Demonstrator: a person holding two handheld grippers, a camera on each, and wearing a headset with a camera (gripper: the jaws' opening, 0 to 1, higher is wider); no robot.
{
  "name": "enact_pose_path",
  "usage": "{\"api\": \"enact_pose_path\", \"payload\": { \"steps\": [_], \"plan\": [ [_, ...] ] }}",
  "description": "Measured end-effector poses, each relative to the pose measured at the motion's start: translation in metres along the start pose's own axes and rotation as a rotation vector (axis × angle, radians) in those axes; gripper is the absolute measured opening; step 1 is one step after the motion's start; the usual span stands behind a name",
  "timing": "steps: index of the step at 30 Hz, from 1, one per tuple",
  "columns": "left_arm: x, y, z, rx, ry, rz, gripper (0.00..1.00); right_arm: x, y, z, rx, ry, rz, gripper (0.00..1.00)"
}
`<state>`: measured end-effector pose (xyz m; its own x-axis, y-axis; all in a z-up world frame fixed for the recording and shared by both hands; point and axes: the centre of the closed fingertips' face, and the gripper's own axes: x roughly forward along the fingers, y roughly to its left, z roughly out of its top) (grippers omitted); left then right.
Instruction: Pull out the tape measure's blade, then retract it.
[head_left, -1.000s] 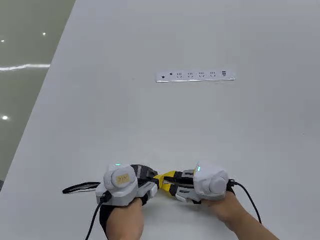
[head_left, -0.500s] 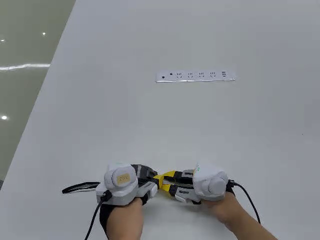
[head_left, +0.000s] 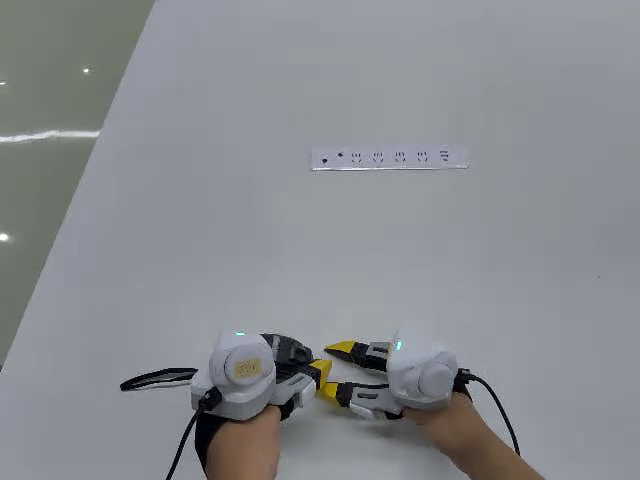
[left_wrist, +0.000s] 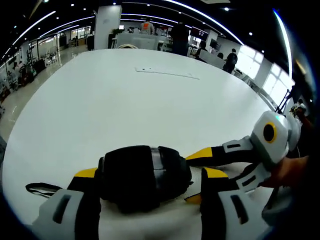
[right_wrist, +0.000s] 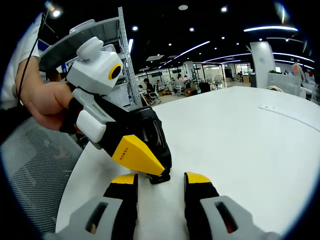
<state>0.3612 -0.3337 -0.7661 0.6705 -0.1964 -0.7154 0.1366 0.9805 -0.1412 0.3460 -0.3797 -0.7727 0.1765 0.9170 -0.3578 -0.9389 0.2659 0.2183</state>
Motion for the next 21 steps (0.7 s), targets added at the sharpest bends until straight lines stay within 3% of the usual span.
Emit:
{"api": "enact_pose_path", "payload": {
  "steps": [7,17,21],
  "plan": [
    [-0.002,-0.001,0.0,0.02,-0.001,-0.012,0.83,-0.002,0.002,0.005,-0.018,-0.003,-0.005,0.37],
    [-0.012,-0.004,0.005,0.168,-0.042,-0.058,0.83,-0.019,0.001,0.005,-0.032,0.017,-0.053,0.37],
    [-0.018,-0.002,0.008,0.187,-0.075,-0.076,0.83,-0.028,0.0,0.005,-0.031,0.027,-0.088,0.36]
  ]
}}
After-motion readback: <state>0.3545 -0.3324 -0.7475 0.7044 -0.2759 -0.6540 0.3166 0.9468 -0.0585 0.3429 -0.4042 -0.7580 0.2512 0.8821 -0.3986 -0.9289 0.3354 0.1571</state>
